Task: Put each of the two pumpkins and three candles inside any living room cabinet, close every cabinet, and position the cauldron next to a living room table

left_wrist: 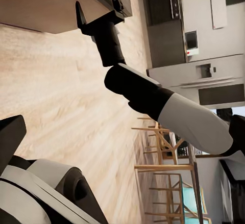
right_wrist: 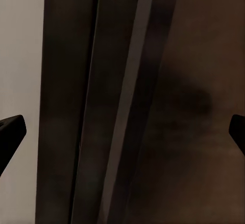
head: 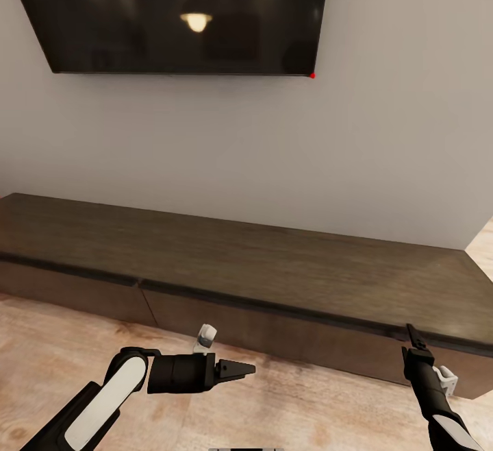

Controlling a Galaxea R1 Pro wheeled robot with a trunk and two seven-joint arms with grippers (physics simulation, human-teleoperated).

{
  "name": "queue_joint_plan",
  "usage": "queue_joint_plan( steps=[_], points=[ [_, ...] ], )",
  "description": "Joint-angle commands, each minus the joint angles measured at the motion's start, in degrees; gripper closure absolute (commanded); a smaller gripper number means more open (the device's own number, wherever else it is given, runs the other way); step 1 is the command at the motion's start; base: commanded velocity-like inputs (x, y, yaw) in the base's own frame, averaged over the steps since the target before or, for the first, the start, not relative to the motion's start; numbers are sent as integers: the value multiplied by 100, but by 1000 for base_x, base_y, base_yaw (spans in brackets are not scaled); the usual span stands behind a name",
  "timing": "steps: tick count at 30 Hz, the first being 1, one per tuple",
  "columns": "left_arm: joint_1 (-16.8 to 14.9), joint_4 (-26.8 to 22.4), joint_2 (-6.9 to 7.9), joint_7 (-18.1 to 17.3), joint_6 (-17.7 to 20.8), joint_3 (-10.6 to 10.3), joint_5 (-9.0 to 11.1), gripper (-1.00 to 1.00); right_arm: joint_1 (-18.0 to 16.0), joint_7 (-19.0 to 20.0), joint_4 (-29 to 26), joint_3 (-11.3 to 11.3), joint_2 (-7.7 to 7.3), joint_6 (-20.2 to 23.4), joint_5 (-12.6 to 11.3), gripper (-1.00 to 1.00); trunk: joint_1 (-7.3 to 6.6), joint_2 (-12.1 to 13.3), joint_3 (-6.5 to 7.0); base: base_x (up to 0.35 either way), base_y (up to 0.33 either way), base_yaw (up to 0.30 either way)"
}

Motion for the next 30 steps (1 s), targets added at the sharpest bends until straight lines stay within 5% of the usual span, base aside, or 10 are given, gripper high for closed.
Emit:
queue_joint_plan(
  steps=[1, 15, 16, 30],
  points=[
    [-5, 1, 3, -26, 8, -6, -12, -100, -3, 24, 6, 5, -1, 35, -55, -100, -1, -2, -5, 3, 0, 0],
    [-5, 0, 3, -26, 8, -6, -12, -100, -3, 24, -3, 5, 1, 9, -55, -100, -1, -2, -5, 0, 0, 0],
    [-5, -1, 3, -26, 8, -6, -12, -100, -3, 24, -3, 5, 2, 5, -55, 100, -1, -2, -5, 0, 0, 0],
    [-5, 0, 3, -26, 8, -6, -12, -100, -3, 15, 6, 5, 7, 17, -56, 100, -1, -2, -5, 0, 0, 0]
  ],
)
